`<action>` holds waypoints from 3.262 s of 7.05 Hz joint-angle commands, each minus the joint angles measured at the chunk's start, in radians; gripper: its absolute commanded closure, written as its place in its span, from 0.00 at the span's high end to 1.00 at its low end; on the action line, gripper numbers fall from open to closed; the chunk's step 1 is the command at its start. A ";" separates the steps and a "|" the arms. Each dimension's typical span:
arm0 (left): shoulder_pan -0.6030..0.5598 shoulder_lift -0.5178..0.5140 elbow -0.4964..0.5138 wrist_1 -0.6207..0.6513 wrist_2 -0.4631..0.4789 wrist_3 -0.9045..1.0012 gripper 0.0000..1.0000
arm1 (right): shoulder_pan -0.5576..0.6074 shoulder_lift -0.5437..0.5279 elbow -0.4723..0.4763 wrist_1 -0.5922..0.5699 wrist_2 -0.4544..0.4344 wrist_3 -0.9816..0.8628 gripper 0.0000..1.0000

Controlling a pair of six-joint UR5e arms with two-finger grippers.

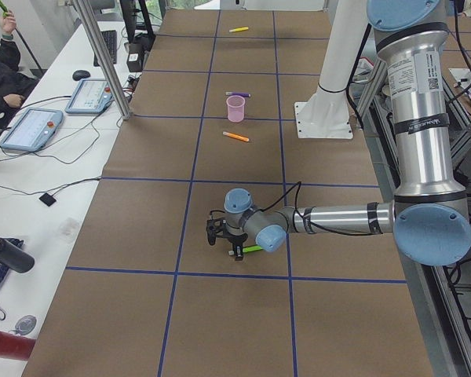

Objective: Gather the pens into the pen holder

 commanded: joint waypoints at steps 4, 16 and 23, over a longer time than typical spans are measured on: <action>0.007 -0.001 0.002 0.001 0.000 0.000 0.15 | 0.000 0.003 -0.001 0.000 -0.002 0.000 1.00; -0.199 -0.358 -0.225 0.013 0.047 0.002 0.00 | 0.000 0.014 -0.290 0.288 -0.002 -0.008 1.00; -0.136 -0.538 -0.246 0.013 0.201 -0.011 0.00 | -0.158 0.088 -0.514 0.592 -0.055 -0.015 0.96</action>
